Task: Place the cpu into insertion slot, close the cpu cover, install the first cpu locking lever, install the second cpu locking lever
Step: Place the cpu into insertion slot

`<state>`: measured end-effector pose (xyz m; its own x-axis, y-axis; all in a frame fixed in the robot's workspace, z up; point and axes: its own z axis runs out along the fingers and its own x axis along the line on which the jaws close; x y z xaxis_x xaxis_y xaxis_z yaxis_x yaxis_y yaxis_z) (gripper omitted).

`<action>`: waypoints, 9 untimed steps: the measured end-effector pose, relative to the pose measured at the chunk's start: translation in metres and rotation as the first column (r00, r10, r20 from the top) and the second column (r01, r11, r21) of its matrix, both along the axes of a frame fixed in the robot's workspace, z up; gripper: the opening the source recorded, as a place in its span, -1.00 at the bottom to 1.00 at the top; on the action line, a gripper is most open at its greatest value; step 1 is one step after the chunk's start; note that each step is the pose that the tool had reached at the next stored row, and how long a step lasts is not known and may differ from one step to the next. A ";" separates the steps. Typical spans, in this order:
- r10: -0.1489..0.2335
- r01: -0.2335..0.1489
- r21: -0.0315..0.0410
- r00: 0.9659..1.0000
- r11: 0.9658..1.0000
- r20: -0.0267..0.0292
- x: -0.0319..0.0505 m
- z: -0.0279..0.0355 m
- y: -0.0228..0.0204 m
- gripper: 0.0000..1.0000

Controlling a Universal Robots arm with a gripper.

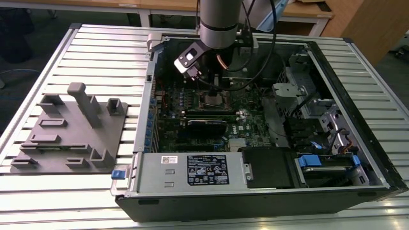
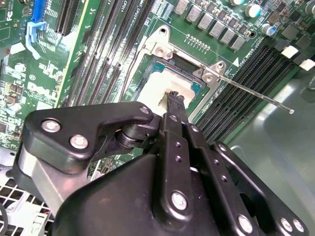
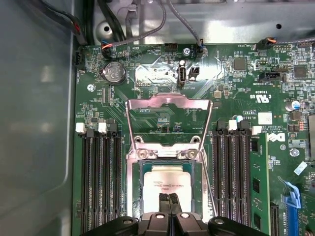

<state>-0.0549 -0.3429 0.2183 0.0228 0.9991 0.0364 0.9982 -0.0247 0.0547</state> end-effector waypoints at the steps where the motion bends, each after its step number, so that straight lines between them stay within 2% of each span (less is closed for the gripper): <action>1: 0.000 0.000 0.000 1.000 1.000 0.000 0.0000 0.0002 0.0000 -0.79; 9: 0.000 0.000 0.000 1.000 1.000 0.000 0.0000 0.0017 0.0000 -0.79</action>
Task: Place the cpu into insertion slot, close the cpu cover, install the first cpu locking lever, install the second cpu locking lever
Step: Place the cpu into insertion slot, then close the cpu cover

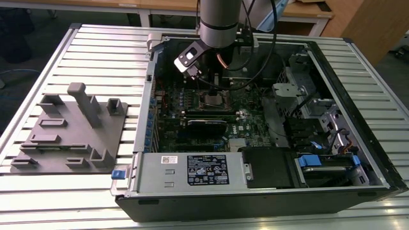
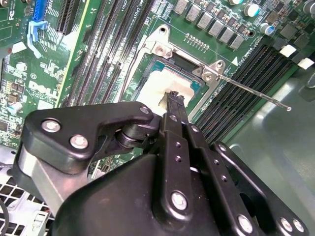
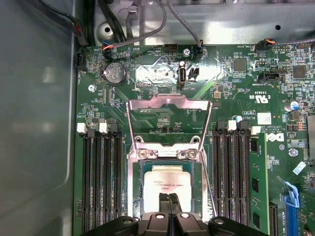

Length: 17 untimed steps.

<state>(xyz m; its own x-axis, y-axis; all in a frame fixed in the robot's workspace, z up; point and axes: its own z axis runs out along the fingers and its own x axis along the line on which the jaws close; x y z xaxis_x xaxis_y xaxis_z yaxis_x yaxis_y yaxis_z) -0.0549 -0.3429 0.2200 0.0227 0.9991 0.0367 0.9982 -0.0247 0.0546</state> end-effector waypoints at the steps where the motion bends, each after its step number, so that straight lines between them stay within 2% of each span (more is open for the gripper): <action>1: 0.000 0.000 0.000 1.000 1.000 0.000 0.0000 0.0001 0.0000 -0.79; 10: 0.002 -0.002 0.000 1.000 1.000 0.000 0.0010 -0.0001 0.0001 -0.79; 13: 0.013 -0.013 0.000 1.000 1.000 0.000 0.0010 -0.0001 0.0001 -0.79; 17: 0.013 -0.013 0.000 1.000 1.000 0.000 0.0010 0.0018 0.0001 -0.79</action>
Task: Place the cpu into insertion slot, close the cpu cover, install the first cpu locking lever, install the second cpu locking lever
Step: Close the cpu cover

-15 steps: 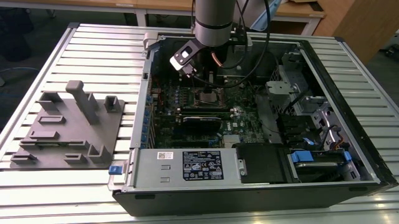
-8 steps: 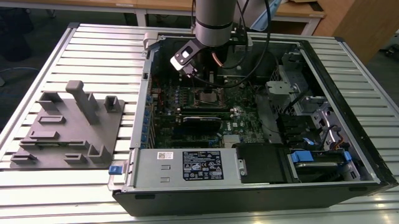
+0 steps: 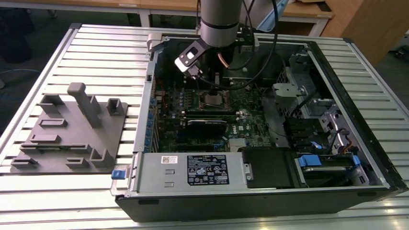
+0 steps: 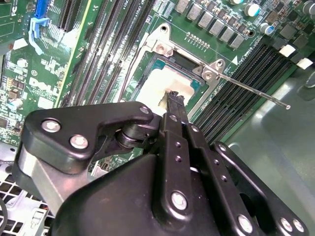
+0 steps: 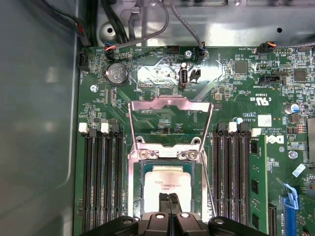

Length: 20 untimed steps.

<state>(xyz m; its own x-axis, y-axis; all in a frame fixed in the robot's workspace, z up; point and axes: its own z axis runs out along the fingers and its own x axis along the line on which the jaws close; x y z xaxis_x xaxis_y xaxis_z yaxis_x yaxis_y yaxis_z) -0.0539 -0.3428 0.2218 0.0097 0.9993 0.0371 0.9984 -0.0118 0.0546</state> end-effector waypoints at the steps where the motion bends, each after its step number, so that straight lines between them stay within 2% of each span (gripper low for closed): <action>1: 0.000 0.000 0.000 1.000 1.000 0.000 0.0000 0.0000 0.0000 -0.79; 8: 0.000 0.000 0.000 1.000 1.000 0.000 0.0000 0.0011 0.0000 -0.79; 10: 0.000 0.000 0.000 1.000 1.000 0.000 0.0057 0.0011 0.0000 -0.79; 15: 0.000 0.000 0.000 1.000 1.000 0.000 0.0057 0.0012 0.0000 -0.79; 20: 0.000 0.000 0.000 1.000 1.000 0.000 0.0057 0.0048 0.0000 -0.79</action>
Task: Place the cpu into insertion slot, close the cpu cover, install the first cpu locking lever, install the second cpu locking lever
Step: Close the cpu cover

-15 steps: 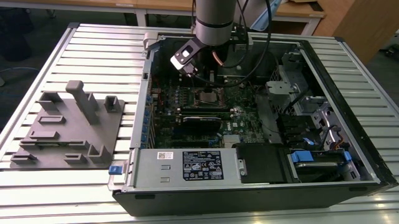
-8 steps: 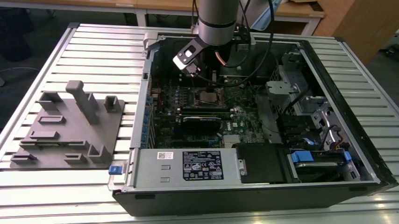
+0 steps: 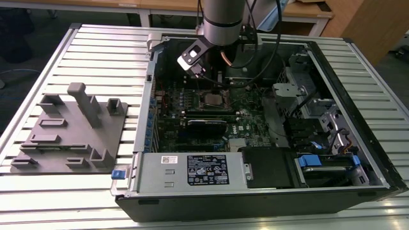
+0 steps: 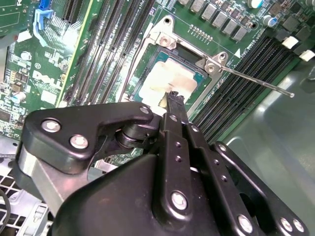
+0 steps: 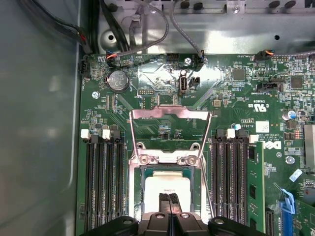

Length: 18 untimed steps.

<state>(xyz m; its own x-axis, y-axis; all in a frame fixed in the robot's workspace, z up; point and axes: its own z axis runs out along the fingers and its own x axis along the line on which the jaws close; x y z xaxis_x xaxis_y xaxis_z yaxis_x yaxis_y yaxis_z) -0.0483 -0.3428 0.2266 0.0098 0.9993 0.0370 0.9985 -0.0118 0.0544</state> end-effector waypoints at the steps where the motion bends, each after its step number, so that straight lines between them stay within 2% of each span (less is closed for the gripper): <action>1: 0.000 0.000 0.000 1.000 1.000 0.000 0.0000 0.0009 0.0000 -0.79; 11: 0.000 0.000 0.000 1.000 1.000 0.000 0.0000 0.0160 0.0000 -0.79; 18: 0.000 0.000 0.000 1.000 1.000 0.000 0.0000 0.0232 0.0000 -0.79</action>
<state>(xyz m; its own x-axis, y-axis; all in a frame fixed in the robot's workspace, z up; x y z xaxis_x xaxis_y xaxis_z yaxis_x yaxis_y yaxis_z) -0.0483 -0.3429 0.2498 0.0097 0.9993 0.0370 0.9985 -0.0117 0.0542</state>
